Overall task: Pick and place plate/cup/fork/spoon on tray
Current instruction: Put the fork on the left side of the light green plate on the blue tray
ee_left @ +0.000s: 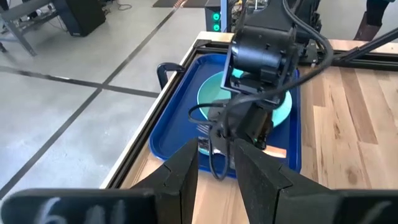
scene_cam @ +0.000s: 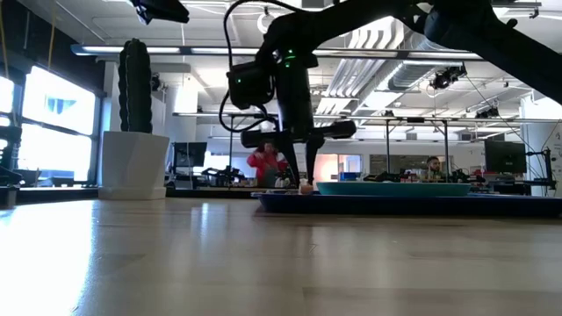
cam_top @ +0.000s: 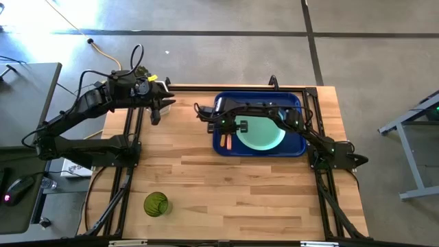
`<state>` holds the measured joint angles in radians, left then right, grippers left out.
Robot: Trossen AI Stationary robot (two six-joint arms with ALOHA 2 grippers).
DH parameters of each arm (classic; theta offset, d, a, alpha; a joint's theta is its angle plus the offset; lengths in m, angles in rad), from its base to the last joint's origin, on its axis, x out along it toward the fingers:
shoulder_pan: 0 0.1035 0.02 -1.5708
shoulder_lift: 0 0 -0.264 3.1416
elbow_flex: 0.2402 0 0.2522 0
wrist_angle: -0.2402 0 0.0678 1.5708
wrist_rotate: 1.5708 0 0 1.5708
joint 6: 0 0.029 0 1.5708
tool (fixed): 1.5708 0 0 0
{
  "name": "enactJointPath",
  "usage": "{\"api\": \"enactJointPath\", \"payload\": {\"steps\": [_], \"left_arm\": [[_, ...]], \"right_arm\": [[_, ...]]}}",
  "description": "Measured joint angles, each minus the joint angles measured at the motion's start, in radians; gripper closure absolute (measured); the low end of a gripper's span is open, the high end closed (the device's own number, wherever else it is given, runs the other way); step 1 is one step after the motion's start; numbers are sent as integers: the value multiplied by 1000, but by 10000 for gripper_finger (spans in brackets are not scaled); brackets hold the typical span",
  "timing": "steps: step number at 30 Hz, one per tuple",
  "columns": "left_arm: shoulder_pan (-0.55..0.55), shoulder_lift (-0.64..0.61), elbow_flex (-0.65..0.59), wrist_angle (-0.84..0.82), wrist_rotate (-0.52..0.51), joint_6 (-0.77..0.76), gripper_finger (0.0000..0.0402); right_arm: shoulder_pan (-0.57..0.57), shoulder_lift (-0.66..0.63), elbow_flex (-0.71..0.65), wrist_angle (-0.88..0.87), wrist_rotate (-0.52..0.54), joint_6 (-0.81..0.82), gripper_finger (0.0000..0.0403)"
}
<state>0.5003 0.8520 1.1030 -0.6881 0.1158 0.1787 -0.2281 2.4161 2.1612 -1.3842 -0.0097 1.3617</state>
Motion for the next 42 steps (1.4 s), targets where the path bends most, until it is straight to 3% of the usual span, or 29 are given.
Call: {"api": "enactJointPath", "payload": {"steps": [25, 42], "left_arm": [[3, -9, 0, -5, 0, -1, 307], [3, -23, 0, -8, 0, 0, 307]], "right_arm": [[-11, 7, 0, -12, -48, -16, 372], [-36, 20, -1, -80, 15, -18, 372]]}}
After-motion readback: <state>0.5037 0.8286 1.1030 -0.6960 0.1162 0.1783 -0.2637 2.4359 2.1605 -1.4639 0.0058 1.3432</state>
